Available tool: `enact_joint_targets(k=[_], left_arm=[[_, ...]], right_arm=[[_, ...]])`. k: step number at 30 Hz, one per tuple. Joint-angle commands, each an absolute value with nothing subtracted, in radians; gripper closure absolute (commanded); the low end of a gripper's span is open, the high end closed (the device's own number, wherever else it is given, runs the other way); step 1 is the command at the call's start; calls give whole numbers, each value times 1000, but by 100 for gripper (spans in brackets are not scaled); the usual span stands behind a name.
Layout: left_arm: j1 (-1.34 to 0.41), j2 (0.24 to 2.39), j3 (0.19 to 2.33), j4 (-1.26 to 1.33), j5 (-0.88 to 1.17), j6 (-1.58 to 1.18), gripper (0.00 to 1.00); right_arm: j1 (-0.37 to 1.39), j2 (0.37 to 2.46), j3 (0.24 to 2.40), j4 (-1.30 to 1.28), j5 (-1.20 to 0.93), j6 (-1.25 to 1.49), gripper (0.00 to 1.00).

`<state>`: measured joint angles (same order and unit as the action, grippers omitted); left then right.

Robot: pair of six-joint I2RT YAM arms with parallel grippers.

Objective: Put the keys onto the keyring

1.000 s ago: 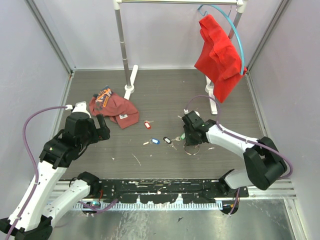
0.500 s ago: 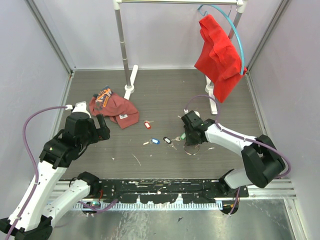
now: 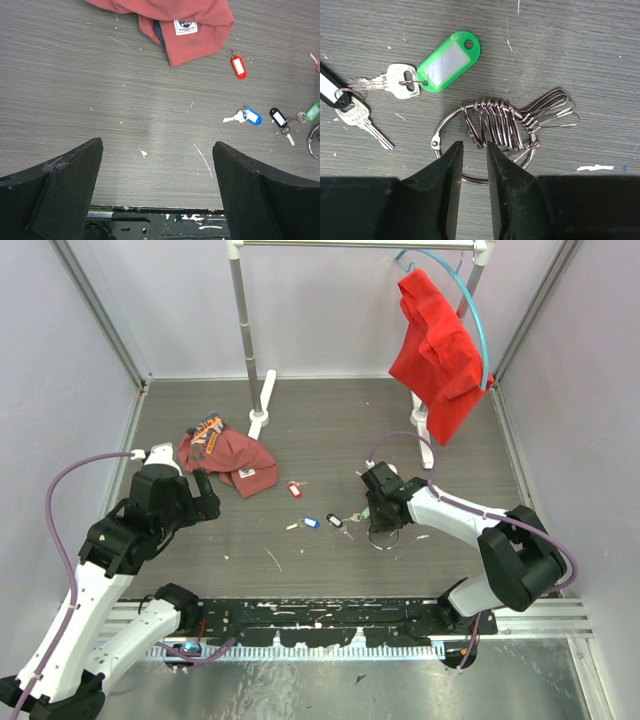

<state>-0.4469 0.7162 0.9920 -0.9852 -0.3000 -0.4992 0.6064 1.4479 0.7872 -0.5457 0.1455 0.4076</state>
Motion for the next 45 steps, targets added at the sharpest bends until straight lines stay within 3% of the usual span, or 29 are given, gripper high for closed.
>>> enact_joint_targets(k=[1,21,28,32,45], left_arm=[[-448,715,978,-963,-293,-488,2],[-449,712,977,-961,-292,-488,2],[-448,715,977,-961,-293,-488,2],[-449,716,977,-961,-291,-488,2],[-448,718,977,-961,-291,-488,2]], right_arm=[[604,1447,798,-513,129,399,68],[604,1442,787,-506,126,400,79],[604,1400,788,-502,125,403,77],[604,1374,794,-503,139,409,69],[605,1383,787,-519,67,416,70]])
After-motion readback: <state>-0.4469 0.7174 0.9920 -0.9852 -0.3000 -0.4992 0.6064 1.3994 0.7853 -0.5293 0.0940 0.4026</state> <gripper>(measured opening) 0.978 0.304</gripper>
